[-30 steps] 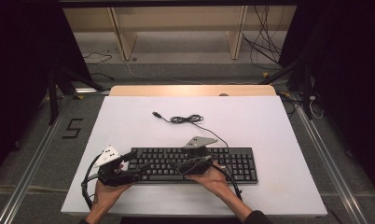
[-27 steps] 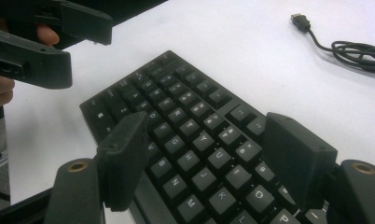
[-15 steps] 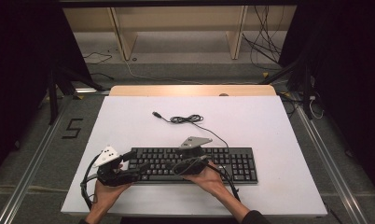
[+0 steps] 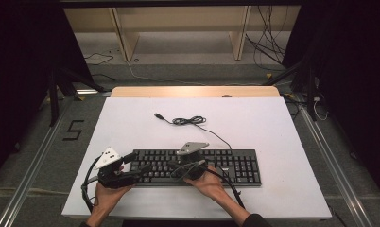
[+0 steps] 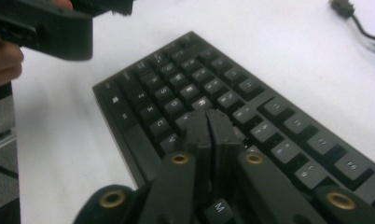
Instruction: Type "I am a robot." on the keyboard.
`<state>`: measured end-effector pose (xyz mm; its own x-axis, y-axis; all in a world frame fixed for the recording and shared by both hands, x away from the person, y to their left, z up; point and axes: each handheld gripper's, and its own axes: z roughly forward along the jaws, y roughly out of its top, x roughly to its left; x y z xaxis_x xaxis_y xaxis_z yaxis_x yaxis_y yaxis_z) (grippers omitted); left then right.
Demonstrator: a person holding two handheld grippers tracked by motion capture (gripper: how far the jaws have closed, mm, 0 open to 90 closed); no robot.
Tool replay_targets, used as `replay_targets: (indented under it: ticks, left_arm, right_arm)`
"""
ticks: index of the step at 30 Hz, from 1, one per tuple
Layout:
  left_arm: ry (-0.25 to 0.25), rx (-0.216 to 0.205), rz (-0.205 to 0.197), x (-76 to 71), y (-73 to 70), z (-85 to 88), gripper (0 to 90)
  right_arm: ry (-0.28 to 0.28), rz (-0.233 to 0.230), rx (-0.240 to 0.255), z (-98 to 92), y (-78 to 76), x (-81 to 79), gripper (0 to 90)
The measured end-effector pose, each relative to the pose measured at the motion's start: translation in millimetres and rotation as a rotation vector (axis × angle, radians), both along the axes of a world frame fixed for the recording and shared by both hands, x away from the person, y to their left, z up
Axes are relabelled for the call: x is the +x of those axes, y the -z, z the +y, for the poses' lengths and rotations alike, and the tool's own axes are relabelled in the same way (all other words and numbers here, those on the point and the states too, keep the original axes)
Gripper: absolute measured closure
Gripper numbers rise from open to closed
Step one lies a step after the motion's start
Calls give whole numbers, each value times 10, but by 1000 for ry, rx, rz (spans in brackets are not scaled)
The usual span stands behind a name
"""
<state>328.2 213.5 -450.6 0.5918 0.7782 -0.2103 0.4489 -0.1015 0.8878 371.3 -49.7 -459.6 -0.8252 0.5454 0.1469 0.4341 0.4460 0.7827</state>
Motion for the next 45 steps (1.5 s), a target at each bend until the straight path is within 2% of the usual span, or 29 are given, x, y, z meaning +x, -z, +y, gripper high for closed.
replay_targets:
  ticks: [18, 23, 25, 27, 30, 35, 37, 42, 45]
  left_arm:
    - [-2, 3, 6, 7, 5, 1, 248]
    - [-3, 2, 7, 7, 6, 1, 248]
    - [-2, 3, 7, 6, 7, 0, 248]
    - [-1, 8, 8, 7, 9, 1, 248]
    - [-3, 4, 6, 5, 7, 1, 248]
    - [-2, 5, 6, 8, 9, 7, 248]
    - [-2, 4, 8, 9, 11, 7, 248]
    - [2, 10, 9, 9, 11, 0, 248]
    - [2, 8, 9, 8, 10, 0, 248]
  right_arm:
    - [-28, 47, -77, 165, 191, 3, 900]
    - [-22, 46, -86, 187, 230, -12, 900]
    - [-31, 32, -97, 196, 227, -26, 900]
    - [-23, 48, -91, 193, 222, -20, 900]
    - [-23, 72, -53, 152, 192, 0, 900]
    - [30, 35, -4, -20, 43, 71, 883]
    - [55, 31, 7, -112, -3, 112, 833]
    - [102, 29, 29, -290, -50, 171, 595]
    - [120, 26, 30, -340, -67, 186, 504]
